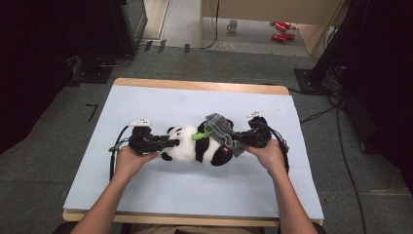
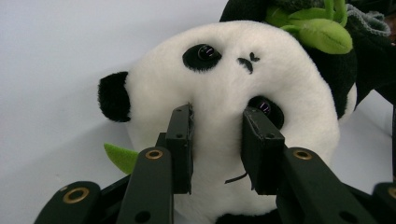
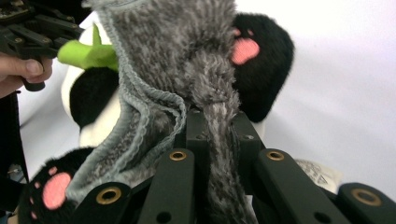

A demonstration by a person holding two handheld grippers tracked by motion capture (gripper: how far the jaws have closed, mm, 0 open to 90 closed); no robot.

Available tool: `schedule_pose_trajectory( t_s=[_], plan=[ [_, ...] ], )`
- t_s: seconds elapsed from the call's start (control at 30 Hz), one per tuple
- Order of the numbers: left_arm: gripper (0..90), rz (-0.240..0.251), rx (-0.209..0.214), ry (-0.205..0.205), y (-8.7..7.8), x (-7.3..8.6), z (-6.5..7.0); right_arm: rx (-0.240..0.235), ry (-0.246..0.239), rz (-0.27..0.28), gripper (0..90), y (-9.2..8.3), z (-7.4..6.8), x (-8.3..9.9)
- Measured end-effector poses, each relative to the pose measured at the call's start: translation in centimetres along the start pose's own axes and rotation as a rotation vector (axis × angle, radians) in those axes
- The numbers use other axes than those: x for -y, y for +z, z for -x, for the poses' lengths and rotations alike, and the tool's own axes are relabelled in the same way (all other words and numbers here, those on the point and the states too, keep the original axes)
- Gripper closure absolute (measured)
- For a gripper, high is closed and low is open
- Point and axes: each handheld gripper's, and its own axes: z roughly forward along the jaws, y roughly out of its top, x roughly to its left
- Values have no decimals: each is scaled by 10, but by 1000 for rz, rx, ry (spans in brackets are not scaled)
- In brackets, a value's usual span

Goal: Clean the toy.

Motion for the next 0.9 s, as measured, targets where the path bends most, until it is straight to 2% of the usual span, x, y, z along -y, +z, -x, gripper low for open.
schedule_pose_trajectory(
  t_s=[0.23,0.5,0.8,0.83,0.87,0.9],
  plan=[
    [667,1,1,-4,0,0,0,5,-3,-15,819,-3,6,5],
    [666,2,1,-11,0,-1,-1,31,16,-44,819,-4,14,12],
    [666,-1,5,-21,0,-3,-3,76,48,-86,819,-3,23,20],
    [666,-2,5,-22,0,-3,-3,92,46,-99,819,-3,25,21],
    [666,-3,5,-22,0,-3,-4,129,51,-126,819,-4,29,24],
    [666,-4,5,-24,-1,-4,-4,129,51,-126,819,-4,29,24]
  ],
)
